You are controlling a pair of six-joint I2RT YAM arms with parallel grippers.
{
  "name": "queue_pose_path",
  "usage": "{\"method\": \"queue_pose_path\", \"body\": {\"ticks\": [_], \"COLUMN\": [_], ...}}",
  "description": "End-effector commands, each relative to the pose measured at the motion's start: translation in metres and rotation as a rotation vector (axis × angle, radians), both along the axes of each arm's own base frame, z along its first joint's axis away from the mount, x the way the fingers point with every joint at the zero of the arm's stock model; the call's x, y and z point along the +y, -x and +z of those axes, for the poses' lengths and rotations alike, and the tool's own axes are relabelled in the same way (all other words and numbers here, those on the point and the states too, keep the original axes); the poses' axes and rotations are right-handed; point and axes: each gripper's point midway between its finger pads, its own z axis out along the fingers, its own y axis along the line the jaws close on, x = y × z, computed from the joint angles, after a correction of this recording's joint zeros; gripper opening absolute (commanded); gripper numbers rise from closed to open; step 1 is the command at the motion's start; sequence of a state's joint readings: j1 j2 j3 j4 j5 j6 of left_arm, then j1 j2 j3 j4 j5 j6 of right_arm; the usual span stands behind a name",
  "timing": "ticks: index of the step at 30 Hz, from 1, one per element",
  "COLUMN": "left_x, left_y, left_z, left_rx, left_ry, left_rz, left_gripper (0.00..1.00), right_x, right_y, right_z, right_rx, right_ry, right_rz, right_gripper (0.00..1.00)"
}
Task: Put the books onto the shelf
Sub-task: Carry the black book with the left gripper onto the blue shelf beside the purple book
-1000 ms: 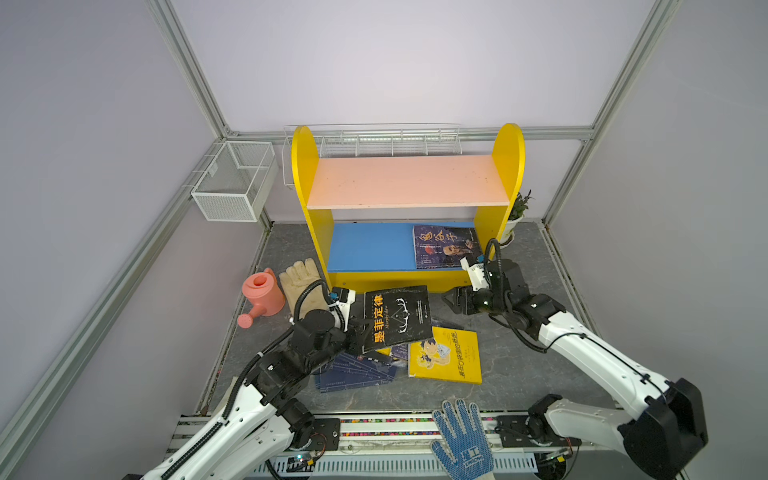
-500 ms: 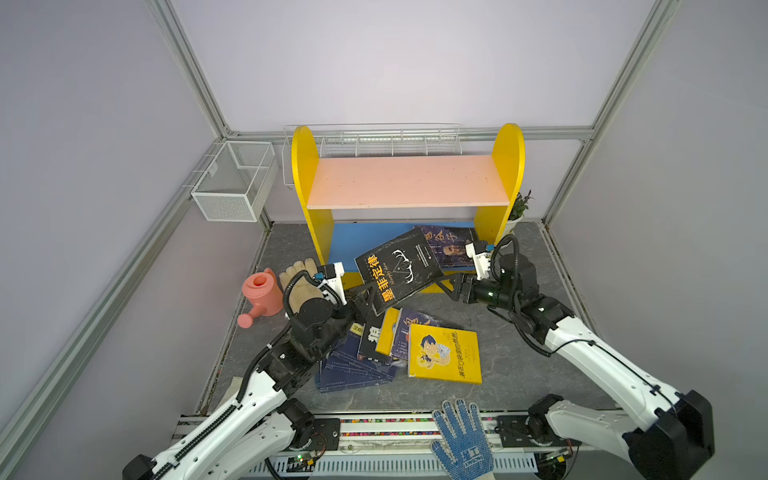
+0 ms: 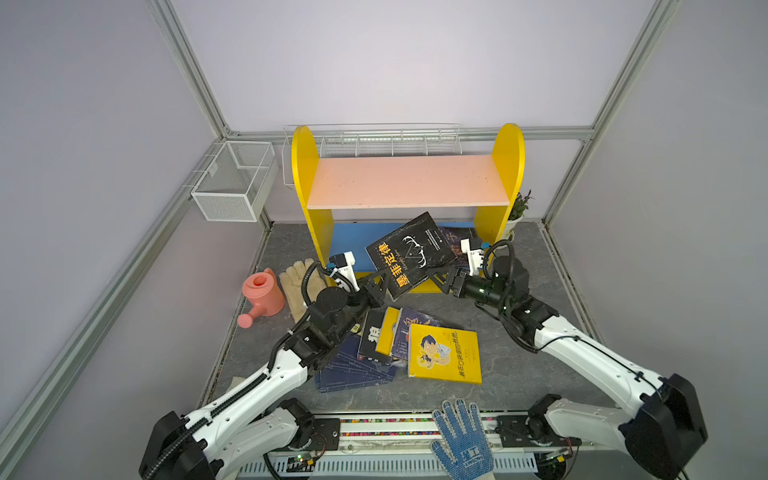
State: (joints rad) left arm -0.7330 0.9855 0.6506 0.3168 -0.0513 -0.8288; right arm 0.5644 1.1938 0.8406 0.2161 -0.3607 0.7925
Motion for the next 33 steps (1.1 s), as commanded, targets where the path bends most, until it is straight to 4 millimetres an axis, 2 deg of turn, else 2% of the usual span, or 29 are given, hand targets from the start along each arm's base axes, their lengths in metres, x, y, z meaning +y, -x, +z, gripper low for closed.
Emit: {"method": "queue_pose_path", "body": {"ticks": [1, 7, 12, 15, 20, 23, 24, 27, 29, 31, 33], "left_x": [0.001, 0.001, -0.007, -0.011, -0.011, -0.008, -0.006, 0.002, 0.008, 0.014, 0.021], "left_y": [0.004, 0.002, 0.003, 0.002, -0.002, -0.005, -0.006, -0.008, -0.010, -0.011, -0.010], "left_z": [0.053, 0.056, 0.049, 0.038, 0.026, 0.020, 0.018, 0.009, 0.002, -0.006, -0.012], "left_rx": [-0.124, -0.140, -0.126, -0.102, -0.081, -0.057, -0.049, -0.018, 0.003, 0.025, 0.042], "left_ry": [0.185, 0.234, 0.214, 0.193, 0.163, 0.119, 0.100, 0.058, 0.034, 0.015, 0.004], "left_rz": [-0.019, -0.012, -0.055, -0.067, -0.048, -0.025, -0.009, 0.035, 0.069, 0.099, 0.129], "left_gripper": [0.00, 0.00, 0.00, 0.00, 0.00, 0.00, 0.04, 0.38, 0.56, 0.63, 0.65], "right_x": [0.006, 0.014, 0.022, 0.028, 0.032, 0.030, 0.026, 0.018, 0.015, 0.010, 0.003], "right_y": [-0.005, -0.013, -0.016, -0.017, -0.016, -0.017, -0.019, -0.027, -0.031, -0.039, -0.047], "right_z": [0.014, 0.009, 0.015, 0.017, 0.020, 0.020, 0.020, 0.024, 0.032, 0.040, 0.046], "right_rx": [-0.021, 0.009, 0.002, 0.003, 0.002, 0.005, 0.005, -0.005, -0.031, -0.061, -0.089], "right_ry": [-0.055, -0.104, -0.150, -0.173, -0.193, -0.192, -0.197, -0.229, -0.258, -0.272, -0.287], "right_rz": [0.005, -0.010, -0.010, -0.008, -0.016, -0.050, -0.073, -0.139, -0.170, -0.211, -0.271], "right_gripper": [0.70, 0.68, 0.59, 0.46, 0.18, 0.08, 0.07, 0.06, 0.06, 0.06, 0.06]}}
